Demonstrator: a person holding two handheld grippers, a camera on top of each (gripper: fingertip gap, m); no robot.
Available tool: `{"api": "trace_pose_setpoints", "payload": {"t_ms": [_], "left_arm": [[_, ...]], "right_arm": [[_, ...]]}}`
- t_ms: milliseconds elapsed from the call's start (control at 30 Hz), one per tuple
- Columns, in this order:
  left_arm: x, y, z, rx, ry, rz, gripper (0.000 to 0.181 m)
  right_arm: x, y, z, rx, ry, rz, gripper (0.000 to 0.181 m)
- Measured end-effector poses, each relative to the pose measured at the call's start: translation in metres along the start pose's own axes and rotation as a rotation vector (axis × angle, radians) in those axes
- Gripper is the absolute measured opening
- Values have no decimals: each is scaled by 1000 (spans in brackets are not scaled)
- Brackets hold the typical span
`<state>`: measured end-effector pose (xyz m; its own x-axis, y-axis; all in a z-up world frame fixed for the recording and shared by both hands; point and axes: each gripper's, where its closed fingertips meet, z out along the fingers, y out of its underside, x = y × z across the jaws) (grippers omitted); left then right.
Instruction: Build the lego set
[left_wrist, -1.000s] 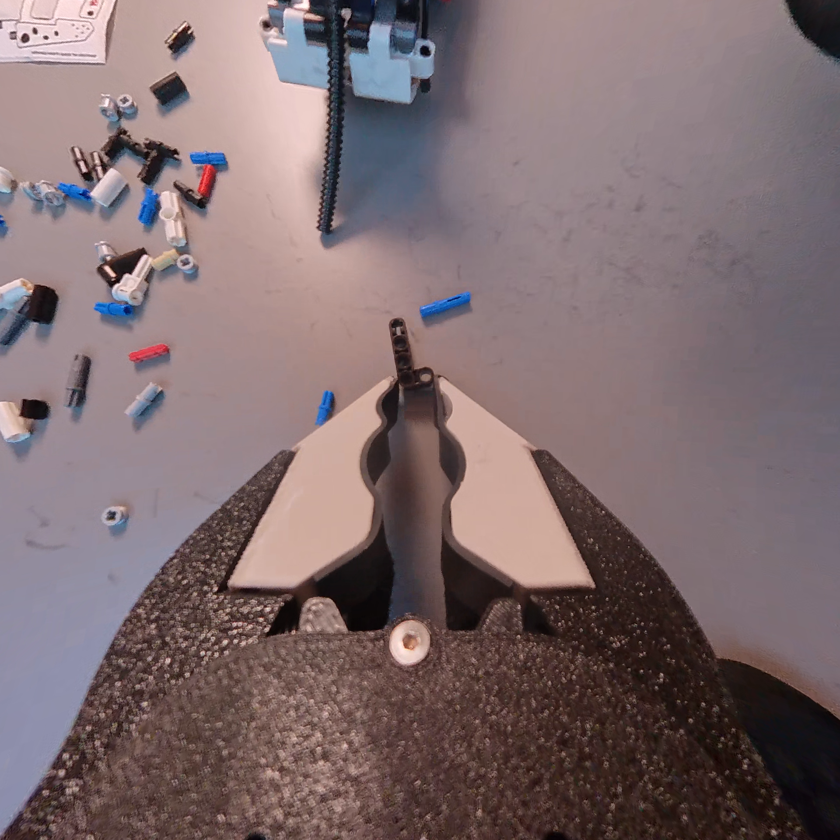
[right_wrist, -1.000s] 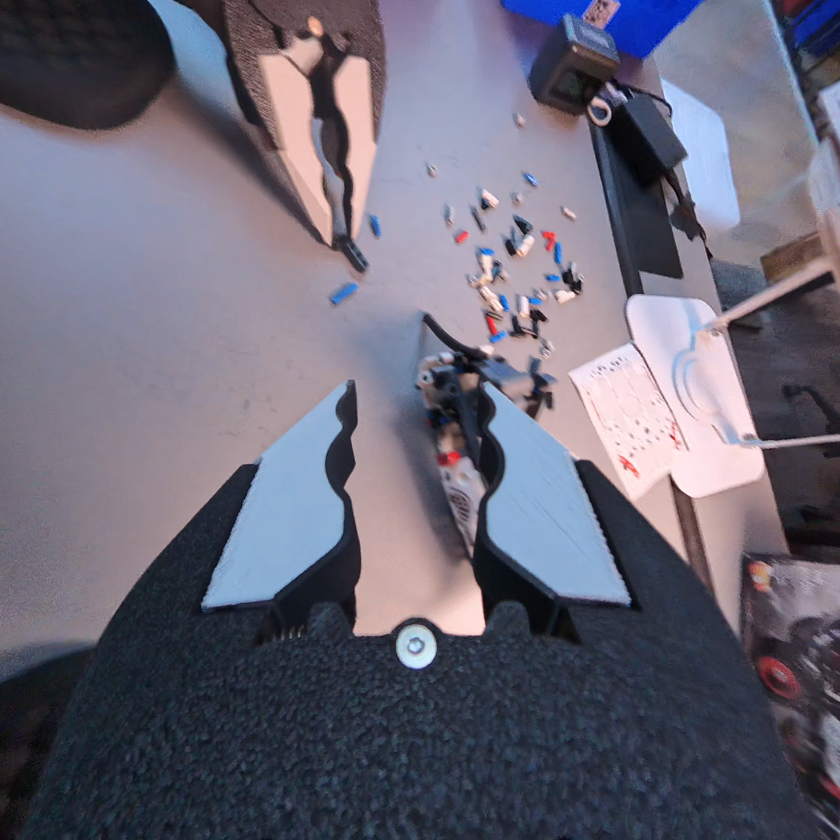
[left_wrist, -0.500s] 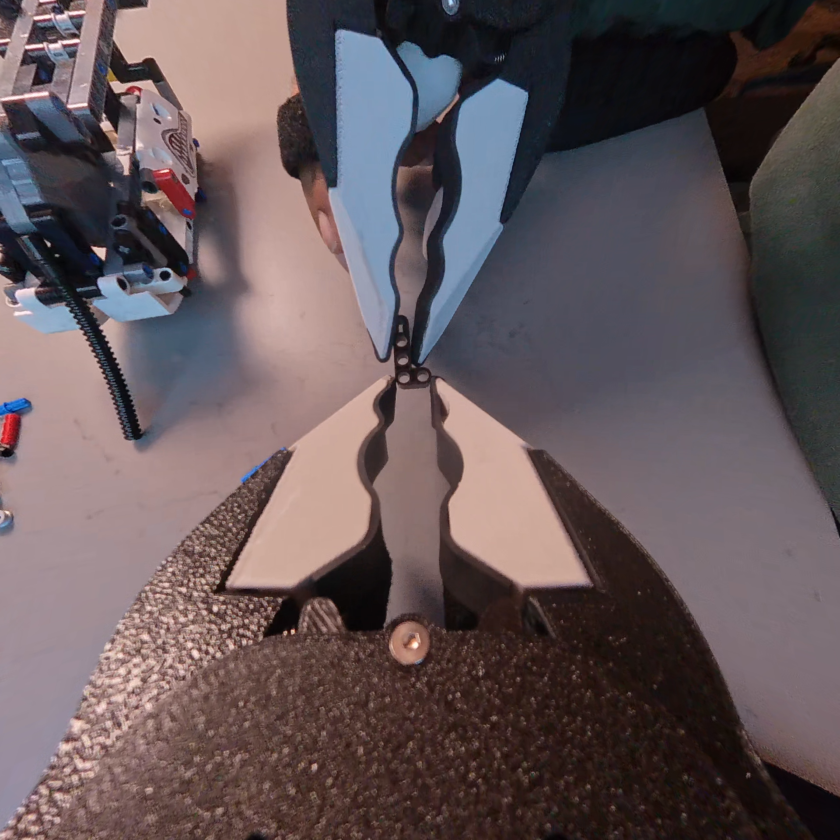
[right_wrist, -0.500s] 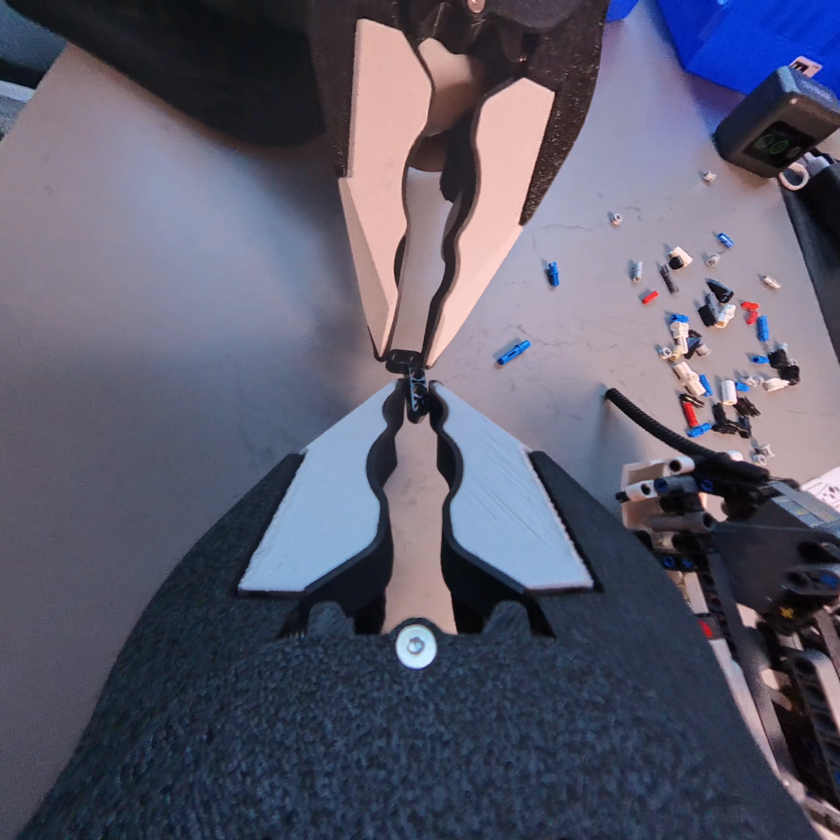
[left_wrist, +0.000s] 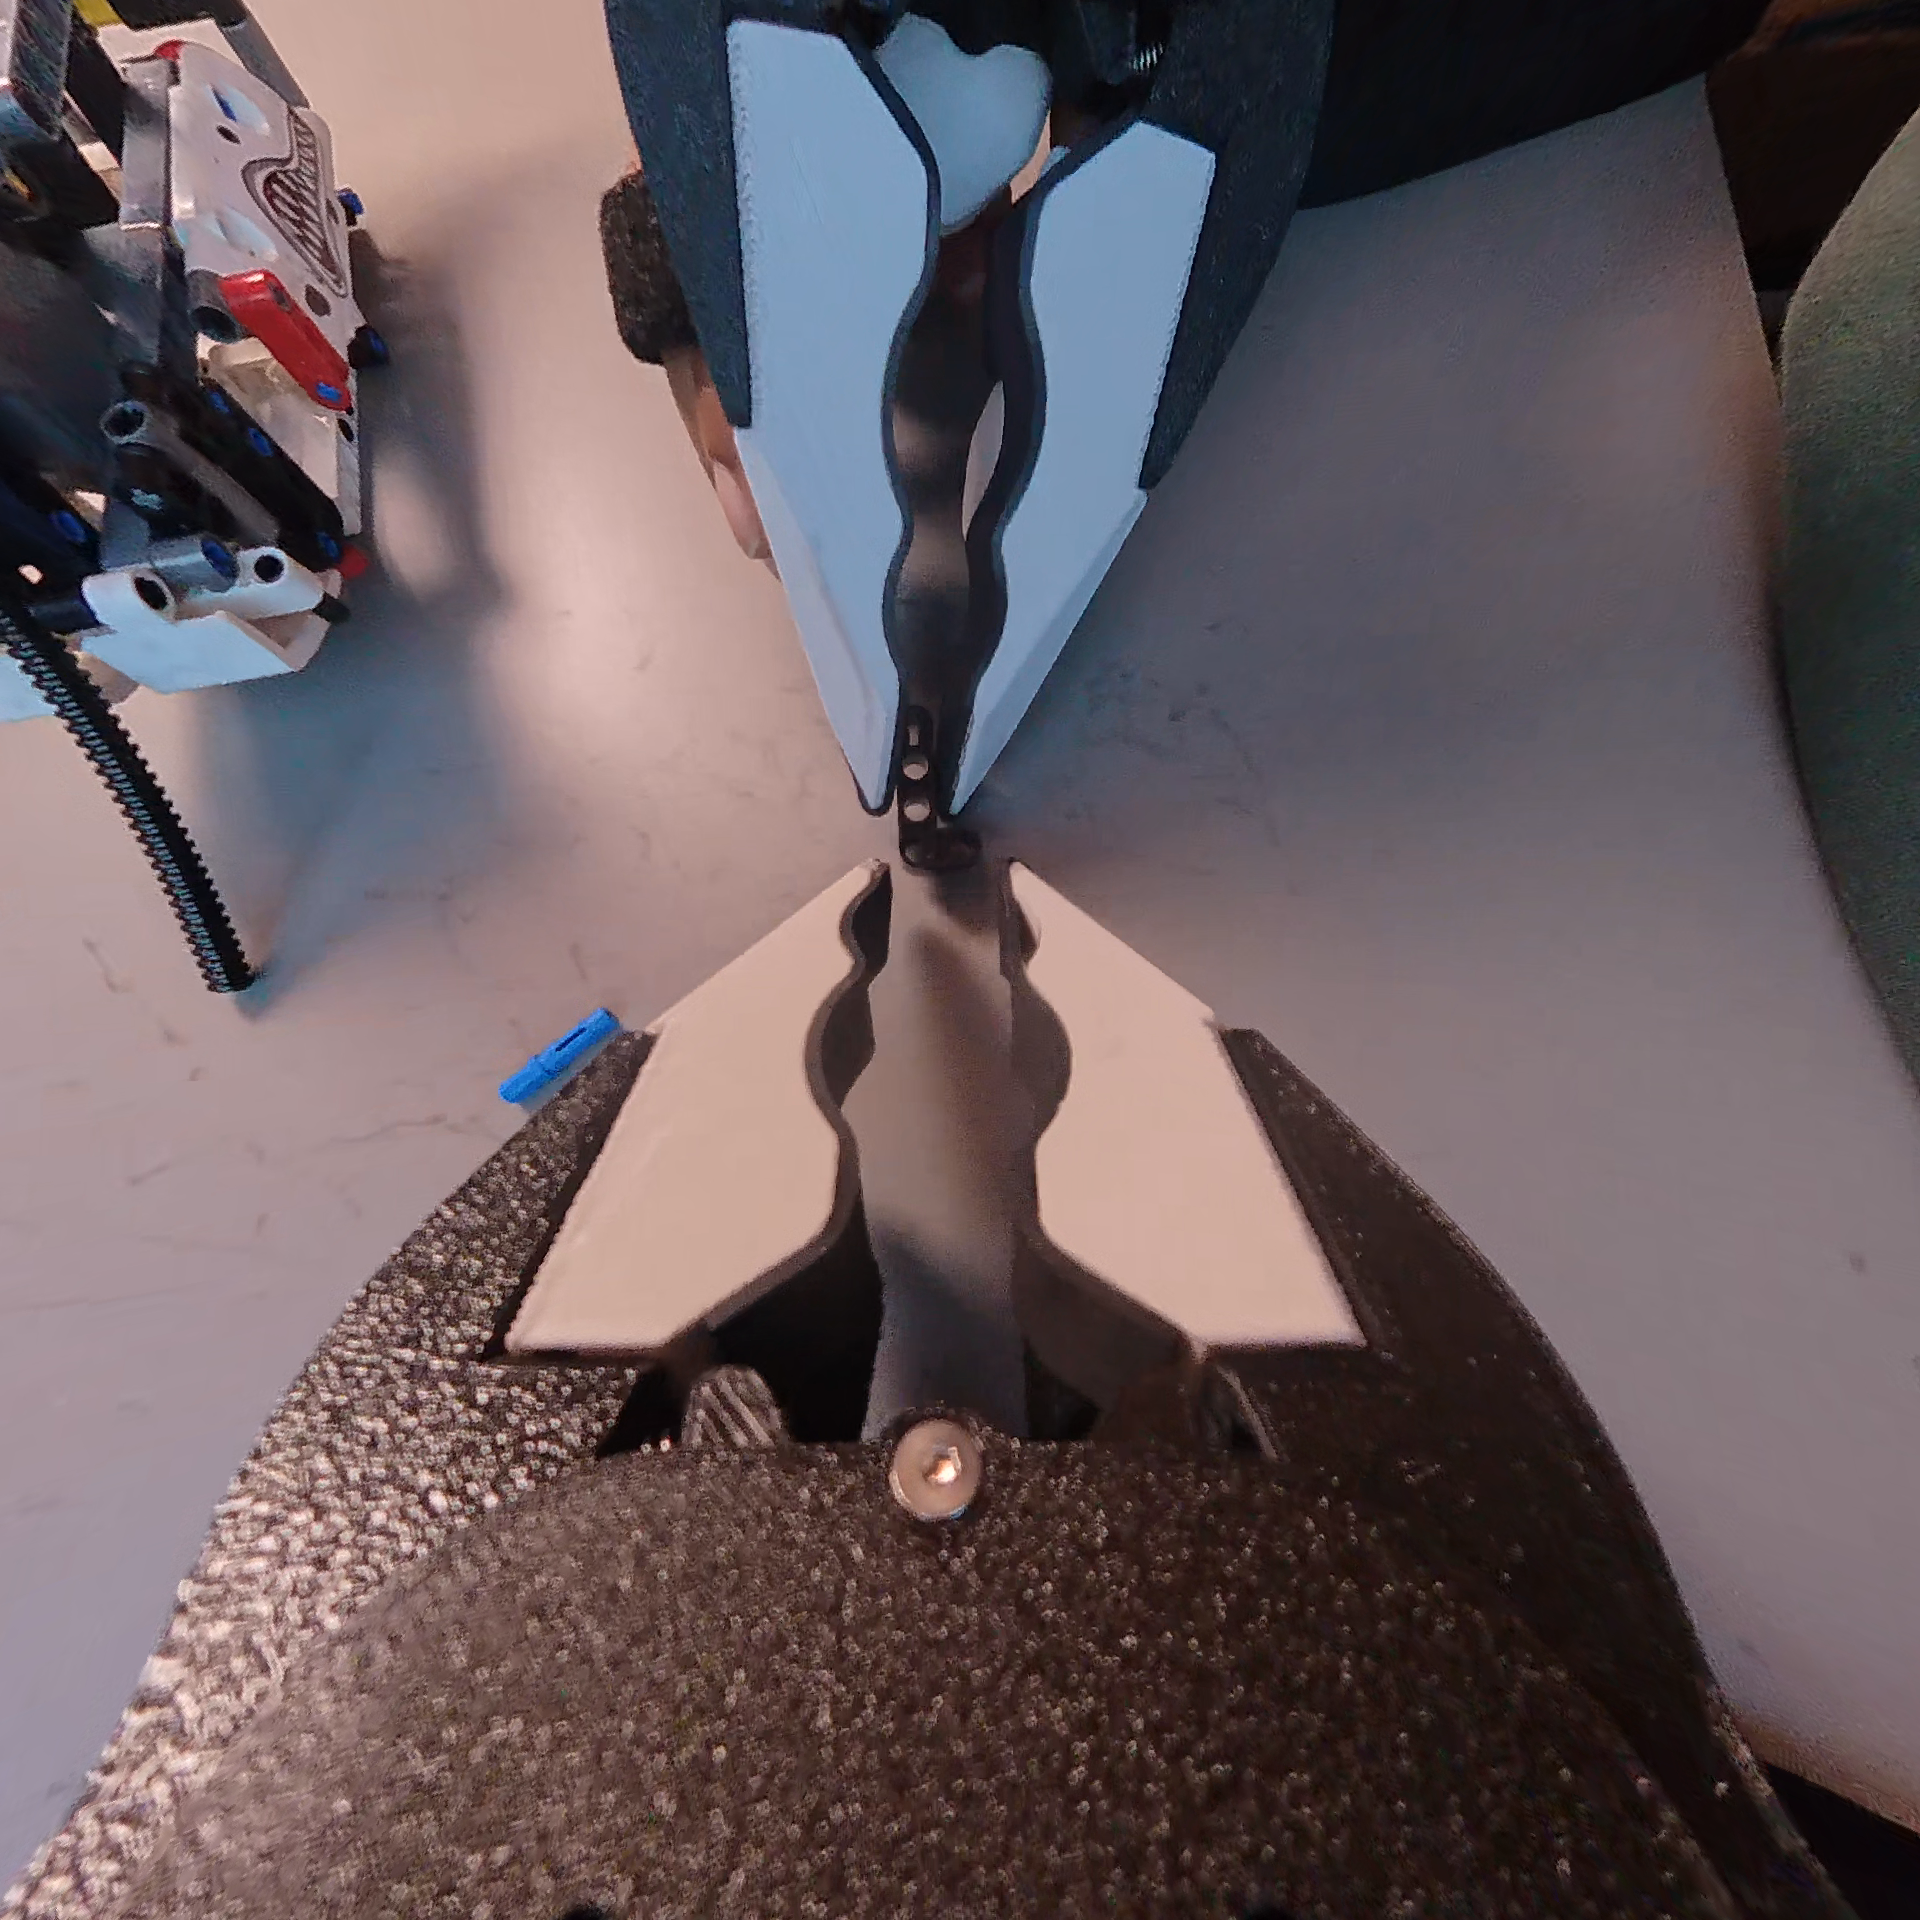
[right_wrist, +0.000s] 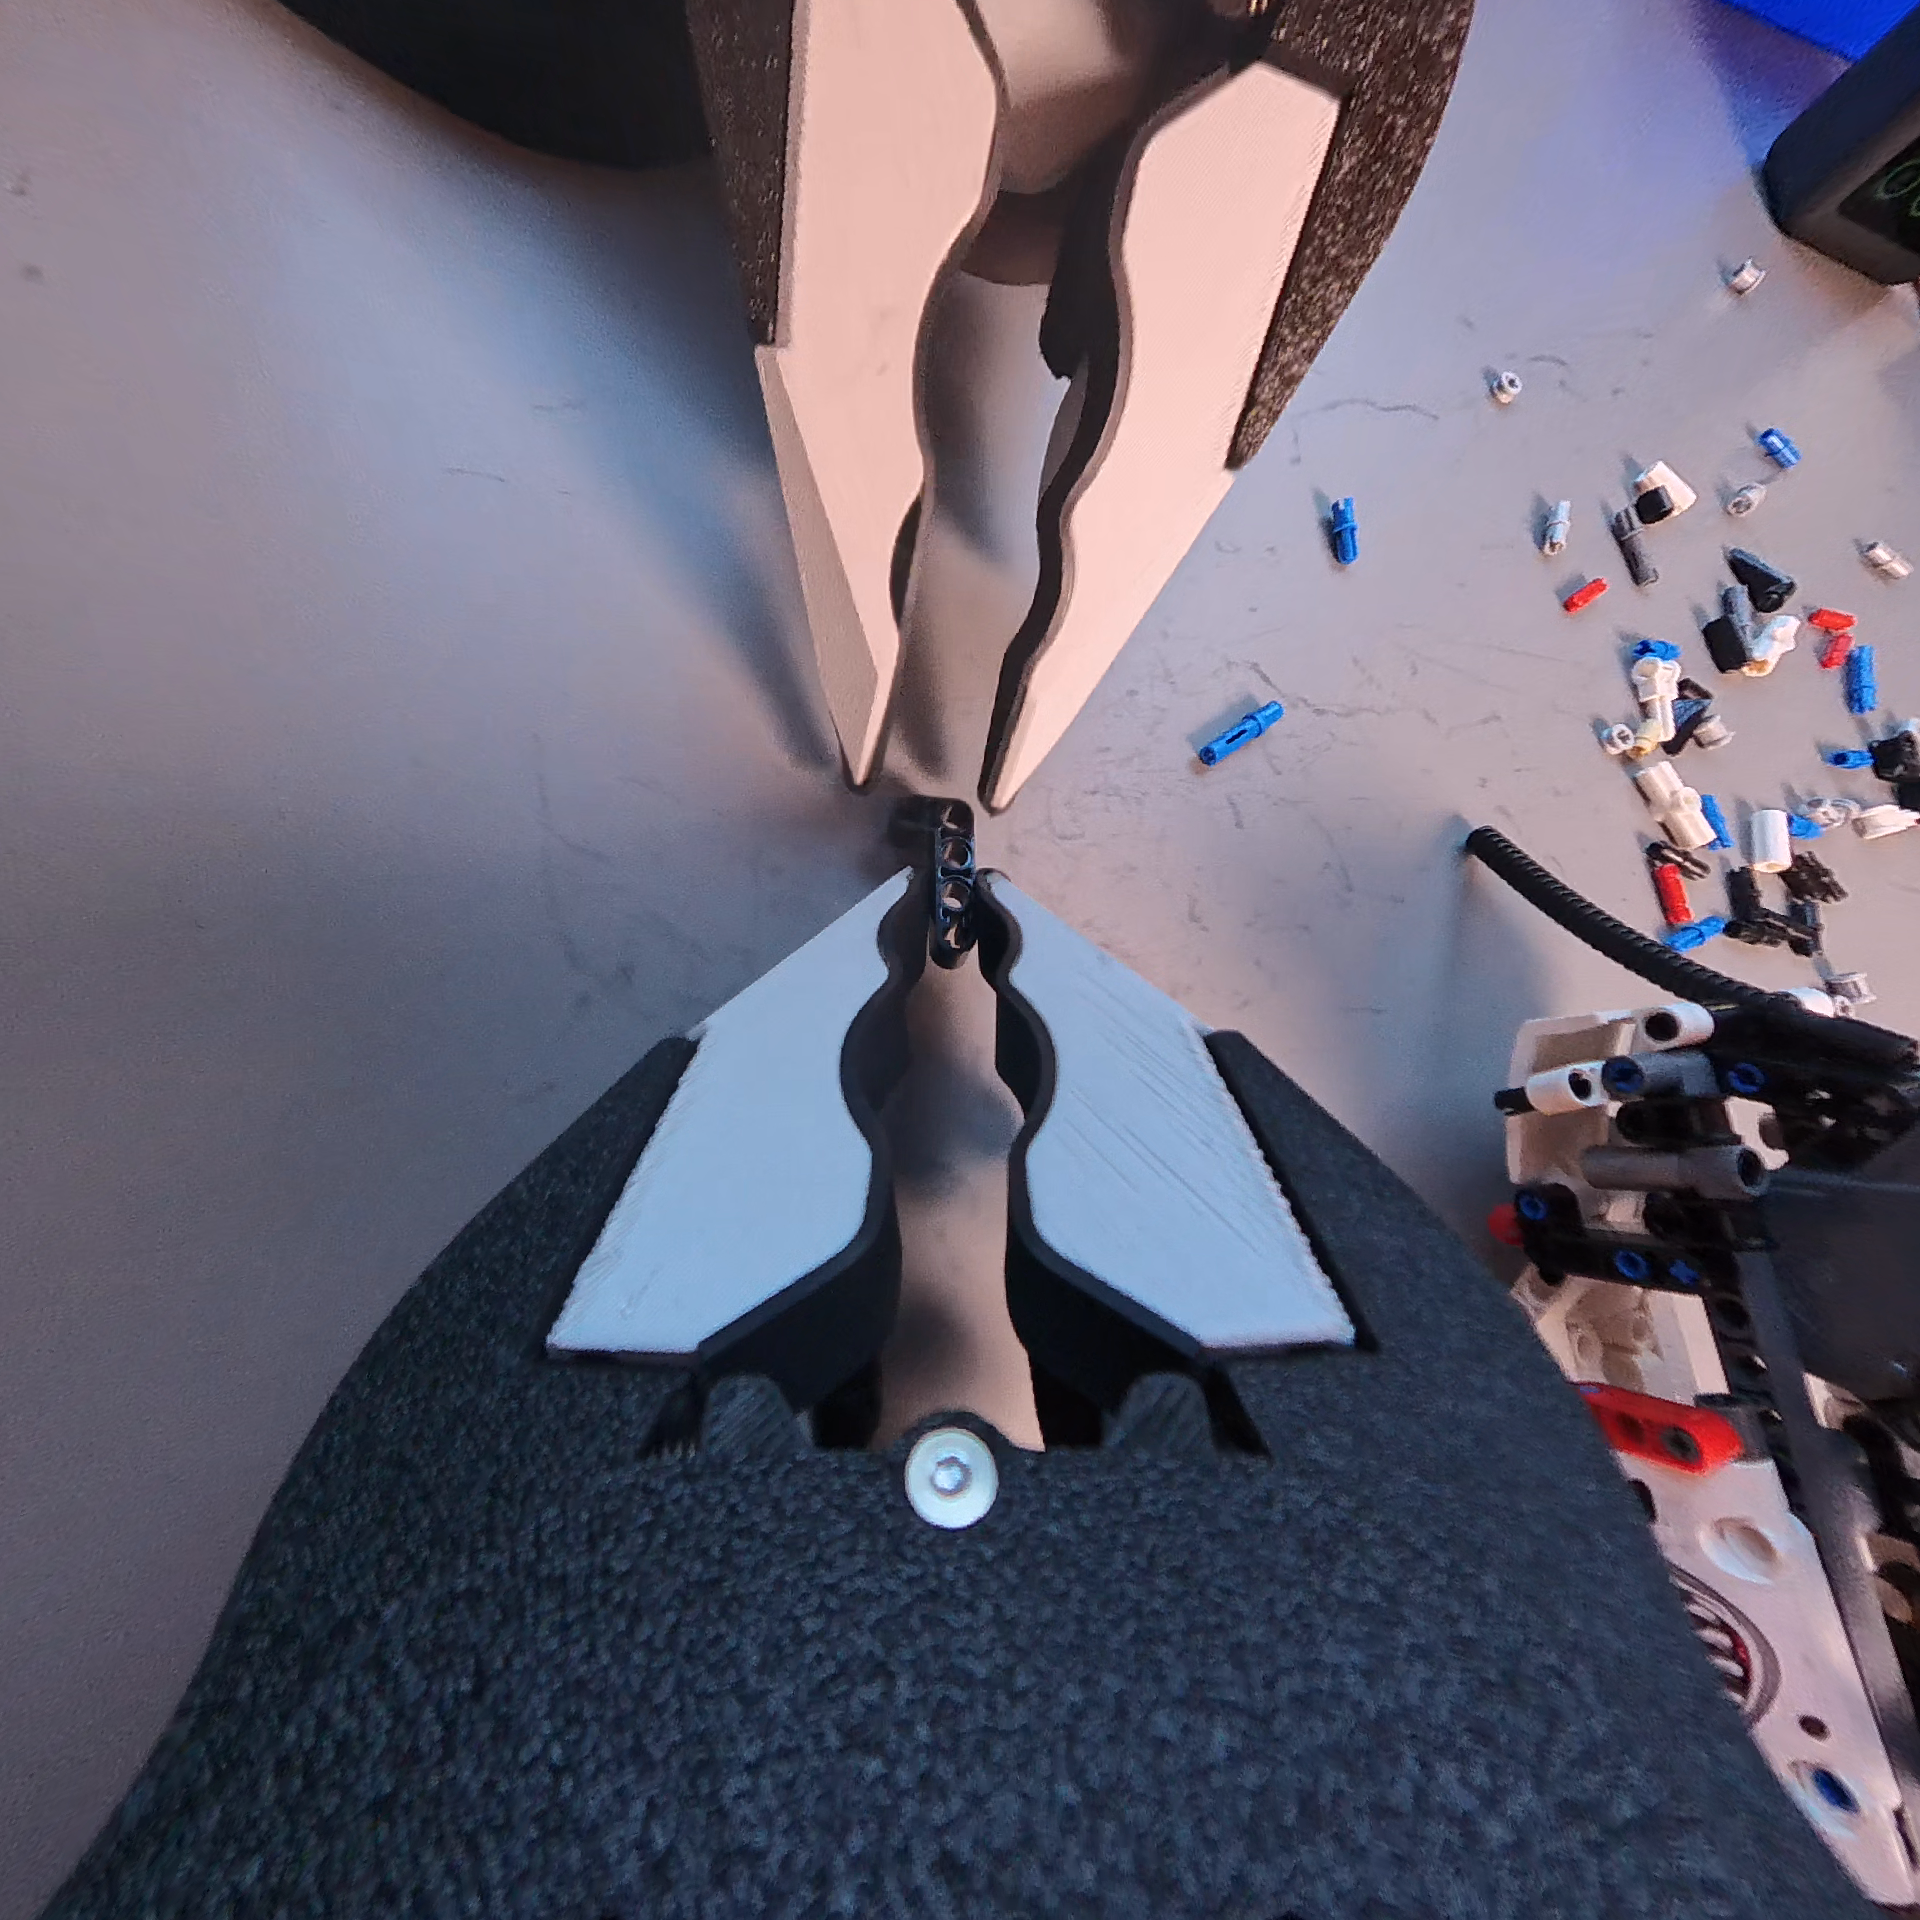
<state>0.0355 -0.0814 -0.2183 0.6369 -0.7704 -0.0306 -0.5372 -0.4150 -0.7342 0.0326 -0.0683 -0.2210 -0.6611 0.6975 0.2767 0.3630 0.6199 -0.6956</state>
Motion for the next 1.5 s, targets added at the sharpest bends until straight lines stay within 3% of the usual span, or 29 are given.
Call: {"api": "trace_pose_setpoints", "payload": {"t_ms": [233, 400, 600, 833, 1100, 1333, 1500], "left_arm": [[4, 0, 5, -3, 40, -50, 14], [3, -14, -4, 85, 100, -191, 14], [-1, -26, -15, 181, 158, -315, 14], [-9, -48, -24, 316, 141, -359, 14], [-38, -75, -51, 588, 63, -513, 23], [-50, -73, -52, 600, -23, -550, 15], [-52, -76, -60, 651, -17, -564, 21]], "right_arm": [[-3, -2, -1, 11, -10, 0, 9], [3, -8, -9, 50, 37, -56, 20], [12, -14, -18, 65, 138, -162, 11], [20, -22, -36, 169, 91, 14, 10], [57, -45, -58, 347, 224, 258, 10], [62, -46, -48, 309, 312, 318, 10], [66, -55, -52, 427, 278, 493, 10]]}}
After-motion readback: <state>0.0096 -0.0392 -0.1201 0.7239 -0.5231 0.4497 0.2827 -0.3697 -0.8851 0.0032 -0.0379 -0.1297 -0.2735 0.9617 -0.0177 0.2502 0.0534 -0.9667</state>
